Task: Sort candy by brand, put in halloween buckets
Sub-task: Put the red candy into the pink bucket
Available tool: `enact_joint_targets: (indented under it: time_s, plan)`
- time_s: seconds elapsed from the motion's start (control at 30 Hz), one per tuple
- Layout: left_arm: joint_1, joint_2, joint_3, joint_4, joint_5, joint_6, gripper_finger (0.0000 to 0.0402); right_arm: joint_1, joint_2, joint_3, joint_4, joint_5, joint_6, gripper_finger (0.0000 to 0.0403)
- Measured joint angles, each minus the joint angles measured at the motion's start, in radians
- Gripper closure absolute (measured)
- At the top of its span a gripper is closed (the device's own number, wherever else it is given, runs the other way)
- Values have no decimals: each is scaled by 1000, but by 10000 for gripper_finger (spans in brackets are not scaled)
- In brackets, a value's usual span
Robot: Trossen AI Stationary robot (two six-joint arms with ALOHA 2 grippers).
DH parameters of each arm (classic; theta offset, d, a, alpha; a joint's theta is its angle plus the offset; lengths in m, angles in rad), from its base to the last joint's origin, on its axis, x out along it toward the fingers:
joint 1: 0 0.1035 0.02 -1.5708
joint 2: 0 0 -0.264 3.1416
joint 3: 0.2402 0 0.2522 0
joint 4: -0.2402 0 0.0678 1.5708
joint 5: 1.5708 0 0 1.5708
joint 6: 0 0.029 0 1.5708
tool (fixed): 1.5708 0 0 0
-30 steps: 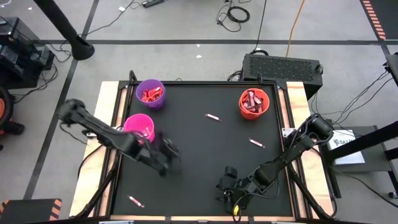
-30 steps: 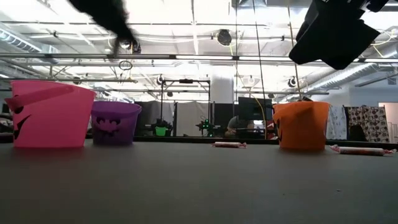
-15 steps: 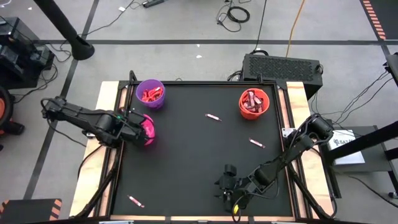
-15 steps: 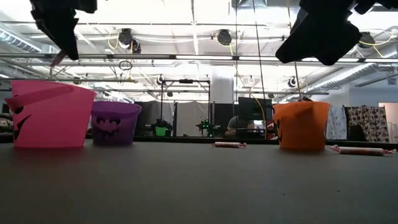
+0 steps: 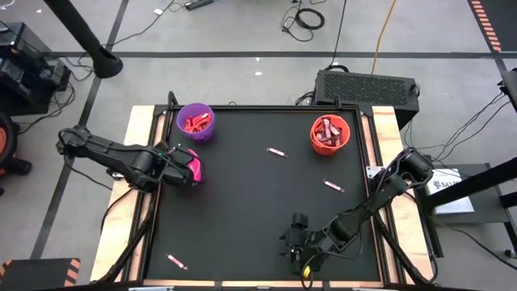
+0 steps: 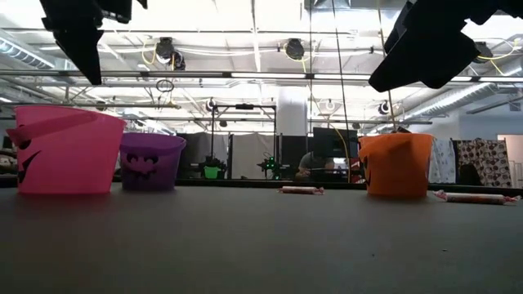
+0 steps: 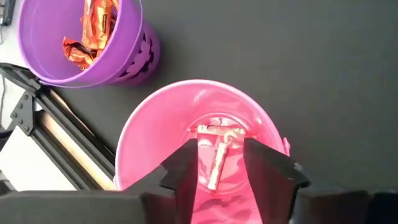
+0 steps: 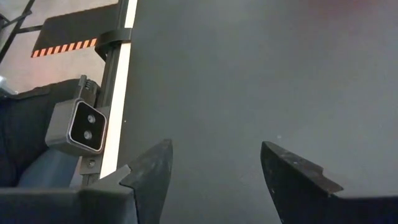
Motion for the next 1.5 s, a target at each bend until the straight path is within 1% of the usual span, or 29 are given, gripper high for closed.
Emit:
enact_joint_targets:
  time_s: [0.1,0.13,0.27,0.33,0.43,0.53,0.6,0.67,0.77,0.83,0.93,1.03,1.17,1.27,1.4,1.5]
  plan:
    - [0,13,0,0,4,-6,248,0,0,0,0,0,0,167]
    - [0,16,0,0,20,-6,245,0,0,0,0,0,0,167]
    - [0,19,0,11,143,-1,242,0,0,0,-10,0,0,167]
    - [-7,19,0,58,204,-1,242,0,0,0,-13,0,0,167]
    - [-60,20,0,227,299,9,242,0,11,0,-11,0,6,167]
    - [-139,31,0,442,402,87,242,0,35,0,-13,0,25,167]
    - [-199,47,0,560,437,137,242,0,55,0,-12,-3,40,167]
    - [-267,66,0,618,442,182,242,0,72,0,-14,-4,61,167]
    - [-377,119,0,609,447,231,242,0,79,0,13,-4,103,167]
    - [-449,168,0,579,448,228,242,5,79,0,56,-6,101,167]
    - [-548,267,0,566,448,227,242,16,79,0,132,0,32,167]
    - [-618,368,0,609,467,227,242,23,80,0,209,3,-55,167]
    - [-670,478,0,638,496,227,242,20,80,0,289,5,-149,167]
    - [-698,537,0,637,540,226,242,18,80,0,295,4,-166,167]
    - [-733,589,0,637,580,186,242,18,80,0,291,2,-182,167]
    - [-747,605,0,637,584,176,242,18,80,0,291,1,-208,167]
